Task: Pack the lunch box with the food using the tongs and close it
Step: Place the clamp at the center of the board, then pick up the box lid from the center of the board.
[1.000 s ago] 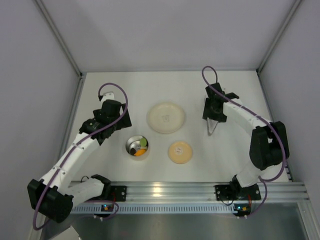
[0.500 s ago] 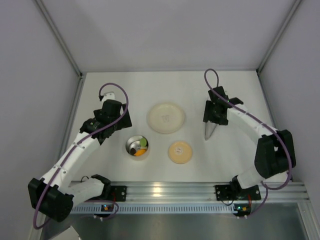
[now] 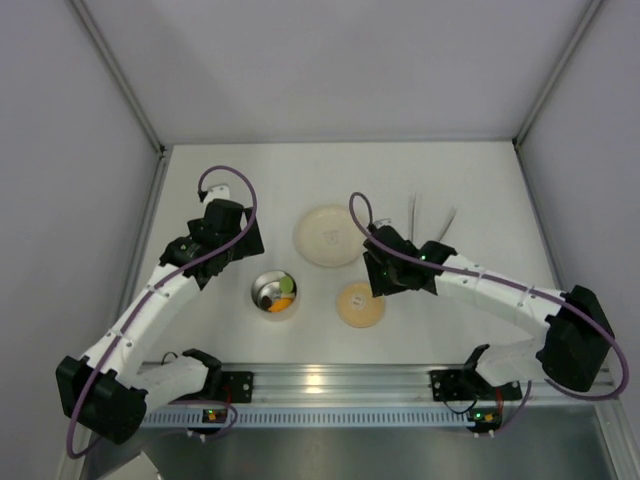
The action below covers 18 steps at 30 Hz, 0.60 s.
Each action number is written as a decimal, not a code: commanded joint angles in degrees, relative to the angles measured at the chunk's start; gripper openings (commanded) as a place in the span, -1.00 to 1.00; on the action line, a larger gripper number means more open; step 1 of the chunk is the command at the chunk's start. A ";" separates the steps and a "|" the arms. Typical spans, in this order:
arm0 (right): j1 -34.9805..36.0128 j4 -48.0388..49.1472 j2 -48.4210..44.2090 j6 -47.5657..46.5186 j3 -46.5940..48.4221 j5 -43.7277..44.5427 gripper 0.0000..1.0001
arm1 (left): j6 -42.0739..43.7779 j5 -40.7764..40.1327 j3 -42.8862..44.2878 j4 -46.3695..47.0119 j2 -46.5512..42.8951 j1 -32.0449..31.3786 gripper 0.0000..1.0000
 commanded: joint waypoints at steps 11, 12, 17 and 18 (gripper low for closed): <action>9.58 6.34 16.50 2.11 6.85 2.12 -0.11 | -0.47 -0.33 0.88 0.98 -0.28 0.21 0.98; 9.58 6.78 17.29 2.02 6.85 1.95 -0.11 | -0.38 -0.32 0.88 0.98 -0.28 0.13 0.98; 9.58 7.66 19.84 1.67 7.81 1.59 -0.11 | -0.47 -0.15 0.79 1.07 -0.27 0.13 0.98; 9.58 7.75 20.28 1.67 7.99 1.59 -0.10 | -0.38 -0.15 0.88 0.90 -0.36 0.13 0.98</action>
